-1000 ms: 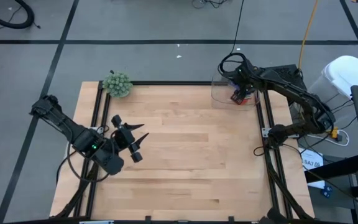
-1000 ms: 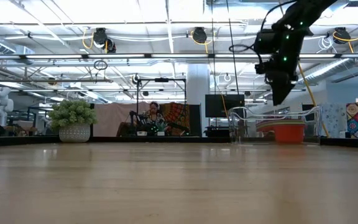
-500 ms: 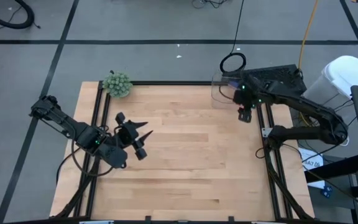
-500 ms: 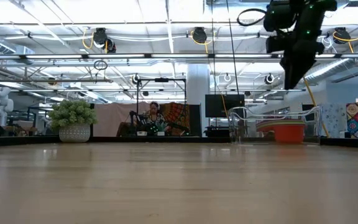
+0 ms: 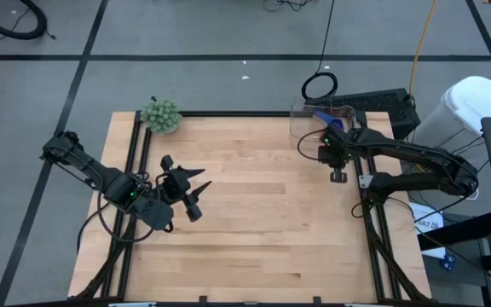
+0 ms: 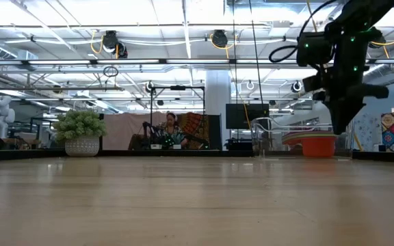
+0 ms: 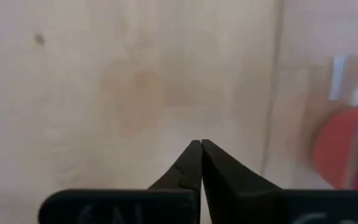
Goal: Nest measuring cups in basket
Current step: Adjust the transparent bin, then return to Home Position
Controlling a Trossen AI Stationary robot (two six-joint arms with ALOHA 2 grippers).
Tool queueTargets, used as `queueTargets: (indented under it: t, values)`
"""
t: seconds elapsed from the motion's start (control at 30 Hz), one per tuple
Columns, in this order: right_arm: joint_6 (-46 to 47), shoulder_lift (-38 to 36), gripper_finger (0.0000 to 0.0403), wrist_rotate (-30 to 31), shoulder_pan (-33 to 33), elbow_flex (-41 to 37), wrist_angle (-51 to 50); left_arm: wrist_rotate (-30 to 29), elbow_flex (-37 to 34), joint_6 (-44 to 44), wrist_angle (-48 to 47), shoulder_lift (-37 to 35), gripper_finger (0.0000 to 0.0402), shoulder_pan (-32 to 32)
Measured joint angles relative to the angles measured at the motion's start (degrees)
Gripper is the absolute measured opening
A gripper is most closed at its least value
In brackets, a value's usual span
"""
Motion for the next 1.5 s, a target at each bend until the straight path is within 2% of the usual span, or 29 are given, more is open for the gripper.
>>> queueTargets:
  t: [0.2, 0.3, 0.7, 1.1, 1.23, 1.5]
  values:
    - [-0.6, 2.68, 0.0, 8.15, -1.53, -0.5, 3.76, 0.0, 0.0, 0.08, -0.02, 0.0, 0.0179, 0.03]
    - [-0.47, 4.83, 0.0, 9.9, -3.21, -0.48, 5.62, 0.0, 0.0, 0.34, -0.05, 0.0, 0.0179, 0.01]
    - [-0.93, 10.72, 0.0, 9.75, -8.54, -0.48, 11.33, 1.38, 0.0, 0.98, -0.15, 0.0, 0.0179, -1.27]
    - [-2.08, 12.2, 0.0, 10.78, -14.73, -0.48, 12.09, 1.51, 0.0, 0.77, -0.13, 0.0, 0.0179, -3.23]
    - [-2.04, 12.13, 0.0, 10.67, -14.92, -0.48, 12.25, 1.49, 0.0, 0.56, -0.11, 0.02, 0.0179, -3.49]
    - [3.48, 7.0, 0.0, 9.97, -9.53, -0.44, 8.0, 1.49, 0.0, -0.04, -0.11, 0.02, 0.0179, -3.49]
